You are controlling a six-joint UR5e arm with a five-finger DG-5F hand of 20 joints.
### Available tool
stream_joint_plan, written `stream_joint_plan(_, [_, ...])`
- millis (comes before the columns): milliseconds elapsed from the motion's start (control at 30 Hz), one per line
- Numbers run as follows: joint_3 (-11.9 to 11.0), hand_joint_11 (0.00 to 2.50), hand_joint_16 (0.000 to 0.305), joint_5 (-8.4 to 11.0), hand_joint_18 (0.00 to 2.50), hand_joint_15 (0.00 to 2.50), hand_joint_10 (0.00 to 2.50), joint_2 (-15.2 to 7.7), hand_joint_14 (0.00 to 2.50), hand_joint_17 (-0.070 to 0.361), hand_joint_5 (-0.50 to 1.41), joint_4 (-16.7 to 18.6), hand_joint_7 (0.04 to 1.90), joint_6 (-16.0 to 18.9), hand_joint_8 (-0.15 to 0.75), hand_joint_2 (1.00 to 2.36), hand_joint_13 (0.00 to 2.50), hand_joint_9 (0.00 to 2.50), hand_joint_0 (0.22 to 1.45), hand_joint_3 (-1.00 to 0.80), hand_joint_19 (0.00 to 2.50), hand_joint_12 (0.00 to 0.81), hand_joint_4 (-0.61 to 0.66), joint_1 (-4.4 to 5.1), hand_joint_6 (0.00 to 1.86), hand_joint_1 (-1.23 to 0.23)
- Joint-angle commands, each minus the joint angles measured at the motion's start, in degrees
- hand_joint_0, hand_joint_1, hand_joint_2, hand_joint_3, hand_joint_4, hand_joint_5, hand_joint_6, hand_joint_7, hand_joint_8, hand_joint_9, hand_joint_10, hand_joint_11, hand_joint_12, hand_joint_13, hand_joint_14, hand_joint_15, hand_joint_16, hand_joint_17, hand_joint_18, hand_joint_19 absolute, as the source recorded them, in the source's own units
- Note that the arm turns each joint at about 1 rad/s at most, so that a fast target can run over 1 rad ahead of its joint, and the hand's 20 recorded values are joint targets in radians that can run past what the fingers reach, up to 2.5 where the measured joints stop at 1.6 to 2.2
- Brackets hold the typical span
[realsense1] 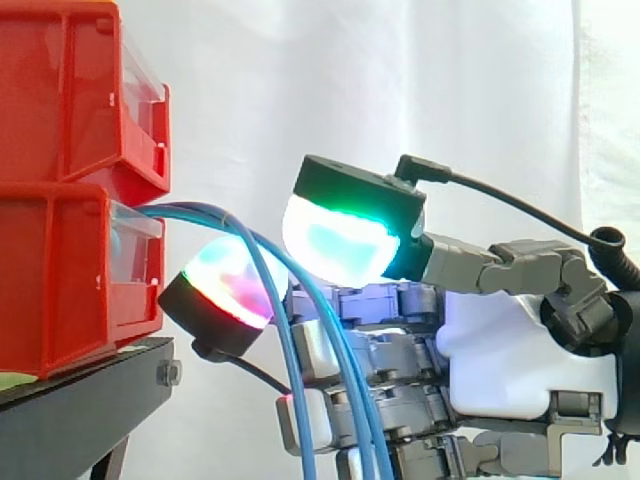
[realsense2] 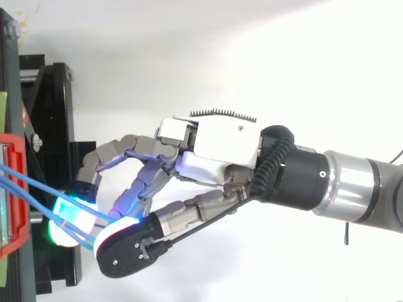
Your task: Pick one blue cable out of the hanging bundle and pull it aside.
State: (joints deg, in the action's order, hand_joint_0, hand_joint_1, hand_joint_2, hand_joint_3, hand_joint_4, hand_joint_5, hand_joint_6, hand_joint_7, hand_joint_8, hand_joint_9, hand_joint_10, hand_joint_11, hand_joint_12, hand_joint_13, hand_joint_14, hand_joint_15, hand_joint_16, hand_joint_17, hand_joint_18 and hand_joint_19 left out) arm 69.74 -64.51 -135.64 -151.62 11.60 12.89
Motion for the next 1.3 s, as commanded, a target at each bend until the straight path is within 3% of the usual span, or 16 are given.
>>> stream_joint_plan(0, [0.0,0.74,0.047,0.0,0.88,0.61,0.02,0.0,0.02,0.107,-0.2,-0.1,0.71,0.0,0.278,1.02,0.94,1.01,0.71,-0.31,0.71,0.364,-0.06,0.03,0.85,-0.83])
stream_joint_plan(133, [0.0,0.74,0.046,0.0,0.88,0.6,0.02,0.0,0.02,0.103,-0.21,0.0,0.7,0.0,0.267,1.02,0.94,1.0,0.77,-0.33,0.7,0.362,-0.06,0.03,0.89,-0.88])
stream_joint_plan(233, [0.0,0.76,0.045,-0.26,0.89,0.6,0.02,0.0,0.02,0.101,-0.21,0.1,0.65,-0.1,0.256,1.0,0.95,1.0,0.8,-0.48,0.7,0.354,-0.03,-0.05,0.9,-0.88])
stream_joint_plan(300, [0.0,0.76,0.045,-0.35,0.91,0.6,0.02,0.0,0.02,0.101,-0.21,-0.1,0.71,-0.1,0.258,1.0,0.95,1.01,0.76,-0.5,0.68,0.353,0.0,-0.23,0.9,-0.89])
stream_joint_plan(400, [-0.1,0.78,0.048,-0.44,0.92,0.64,0.02,0.0,0.02,0.109,-0.2,-0.3,0.74,-0.3,0.293,1.0,0.97,1.07,0.58,-0.5,0.74,0.37,0.04,-0.49,0.91,-0.85])
stream_joint_plan(467, [-0.7,0.77,0.051,-0.61,0.94,0.63,0.02,0.0,0.02,0.115,-0.19,-0.8,0.74,-0.4,0.306,1.0,0.99,1.09,0.53,-0.5,0.75,0.387,0.06,-0.67,0.91,-0.81])
stream_joint_plan(567, [-2.1,0.77,0.053,-1.14,0.96,0.64,0.02,0.0,0.02,0.12,-0.18,-3.0,0.77,-1.0,0.331,1.0,1.01,1.14,0.51,-0.5,0.77,0.398,0.06,-0.93,0.91,-0.66])
stream_joint_plan(600, [-3.6,0.78,0.051,-1.14,0.94,0.65,0.02,0.0,0.02,0.116,-0.18,-3.0,0.82,-1.0,0.321,1.0,1.01,1.15,0.54,-0.5,0.78,0.391,0.05,-1.11,0.91,-0.6])
stream_joint_plan(633, [-4.1,0.78,0.051,-1.23,0.93,0.65,0.02,0.0,0.02,0.115,-0.18,-7.5,0.83,-2.2,0.321,1.0,1.01,1.15,0.55,-0.5,0.79,0.39,0.05,-1.2,0.91,-0.59])
stream_joint_plan(667, [-4.2,0.79,0.05,-1.32,0.92,0.66,0.02,0.0,0.02,0.113,-0.18,-7.6,0.85,-2.2,0.316,1.01,1.0,1.15,0.58,-0.43,0.8,0.386,0.04,-1.2,0.92,-0.58])
stream_joint_plan(800, [-4.3,0.82,0.05,-1.32,0.93,0.64,0.02,0.0,0.02,0.113,-0.18,-8.2,0.92,-2.3,0.321,1.02,1.01,1.14,0.6,-0.2,0.78,0.383,0.0,-1.28,0.92,-0.7])
stream_joint_plan(867, [-4.3,0.83,0.05,-1.32,0.94,0.65,0.02,0.0,0.02,0.112,-0.19,-8.3,0.9,-2.3,0.312,1.02,1.01,1.13,0.64,-0.19,0.76,0.38,-0.05,-1.28,0.94,-0.77])
stream_joint_plan(967, [-4.3,0.85,0.046,-1.32,0.94,0.63,0.02,0.1,0.02,0.105,-0.2,-8.3,1.03,-2.3,0.282,1.02,1.01,1.12,0.77,-0.29,0.75,0.366,-0.15,-1.46,0.97,-0.85])
stream_joint_plan(1100, [-4.3,0.83,0.043,-1.32,0.92,0.64,0.02,0.2,0.02,0.096,-0.21,-8.4,1.02,-2.5,0.232,1.0,1.03,1.16,0.83,-0.5,0.74,0.345,-0.27,-1.55,0.97,-0.84])
stream_joint_plan(1167, [-4.3,0.81,0.04,-1.32,0.95,0.63,0.02,0.2,0.02,0.09,-0.2,-8.6,1.02,-2.6,0.223,1.0,1.04,1.19,0.83,-0.5,0.7,0.332,-0.33,-1.64,0.96,-0.85])
stream_joint_plan(1267, [-4.3,0.81,0.038,-1.32,0.96,0.64,0.02,0.2,0.02,0.085,-0.18,-8.9,0.99,-2.5,0.225,1.0,1.07,1.2,0.76,-0.5,0.68,0.321,-0.29,-1.72,0.97,-0.91])
